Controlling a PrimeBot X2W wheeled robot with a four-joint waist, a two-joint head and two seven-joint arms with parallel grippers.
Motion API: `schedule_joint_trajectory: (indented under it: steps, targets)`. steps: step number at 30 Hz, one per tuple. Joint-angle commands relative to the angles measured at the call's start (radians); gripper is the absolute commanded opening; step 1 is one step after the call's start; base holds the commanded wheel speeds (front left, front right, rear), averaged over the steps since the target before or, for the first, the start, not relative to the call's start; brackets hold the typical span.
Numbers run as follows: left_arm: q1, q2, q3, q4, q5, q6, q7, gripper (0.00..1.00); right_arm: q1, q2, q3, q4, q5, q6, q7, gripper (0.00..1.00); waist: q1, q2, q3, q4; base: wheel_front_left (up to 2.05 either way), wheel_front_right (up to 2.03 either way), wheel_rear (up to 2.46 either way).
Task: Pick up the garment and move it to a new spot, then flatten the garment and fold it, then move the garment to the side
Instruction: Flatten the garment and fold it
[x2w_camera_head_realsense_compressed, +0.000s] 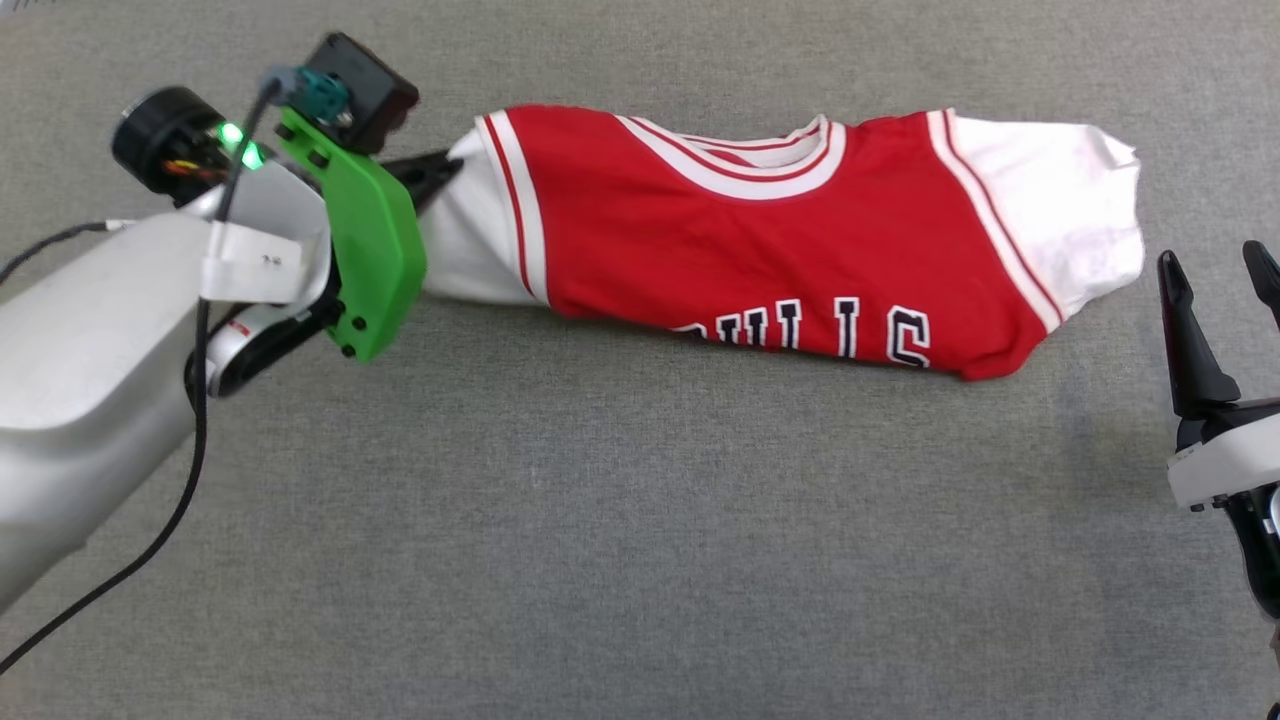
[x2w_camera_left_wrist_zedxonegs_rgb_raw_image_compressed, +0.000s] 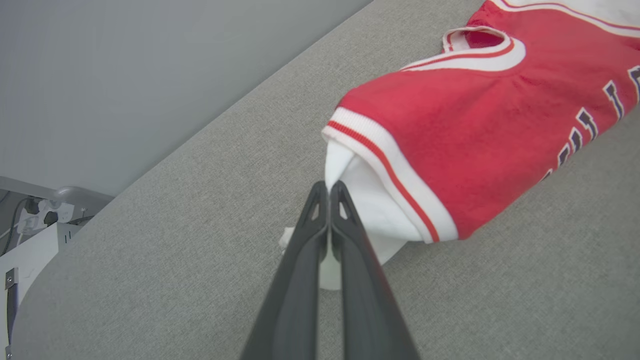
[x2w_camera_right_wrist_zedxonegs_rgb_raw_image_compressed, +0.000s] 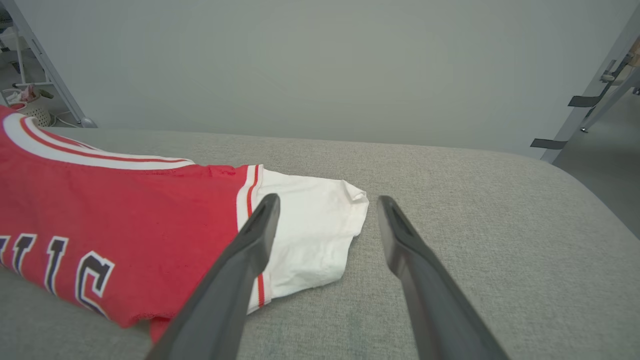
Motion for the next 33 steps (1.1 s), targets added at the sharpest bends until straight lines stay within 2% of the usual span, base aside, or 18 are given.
schedule_joint_trajectory:
  steps: [1, 3, 8, 14, 23, 28, 33]
  targets:
    - [-0.026, 0.010, 0.008, 0.011, 0.016, 0.013, -0.011, 0.00, 0.014, 0.004, -0.003, 0.000, -0.004, -0.001, 0.000, 1.00, 0.0000, 0.0000, -0.013, 0.007, 0.00, 0.00, 0.00]
    - [-0.039, 0.019, 0.004, 0.028, 0.052, 0.026, -0.024, 0.00, 0.015, 0.006, -0.003, 0.000, -0.005, -0.001, 0.001, 1.00, 0.0000, 0.0000, -0.018, 0.006, 0.00, 0.00, 0.00]
    - [-0.033, 0.019, 0.016, 0.094, 0.065, 0.052, -0.069, 0.00, 0.017, 0.013, -0.007, -0.001, -0.007, -0.001, -0.002, 1.00, 0.0000, 0.0000, -0.017, -0.005, 0.00, 0.00, 0.00]
    - [-0.038, -0.001, 0.021, 0.200, 0.070, 0.058, -0.098, 0.00, 0.000, 0.021, -0.002, -0.004, -0.009, -0.001, -0.003, 1.00, 0.0000, 0.0000, 0.032, -0.044, 0.00, 0.00, 0.00]
    - [-0.051, -0.101, 0.025, 0.461, 0.069, 0.031, -0.175, 0.00, -0.049, 0.029, 0.015, -0.004, -0.023, -0.001, -0.022, 1.00, 0.0000, 0.0000, 0.122, -0.117, 0.00, 0.00, 0.00]
    - [-0.029, -0.151, 0.021, 0.642, 0.058, -0.006, -0.234, 0.00, -0.066, 0.028, 0.022, -0.004, -0.028, -0.001, -0.025, 1.00, 0.0000, 0.0000, 0.141, -0.143, 0.00, 0.00, 0.00]
    - [-0.006, -0.189, 0.012, 0.765, 0.049, -0.038, -0.290, 0.00, -0.074, 0.022, 0.025, -0.007, -0.033, -0.001, -0.021, 1.00, 0.0000, 0.0000, 0.141, -0.142, 0.00, 0.00, 0.00]
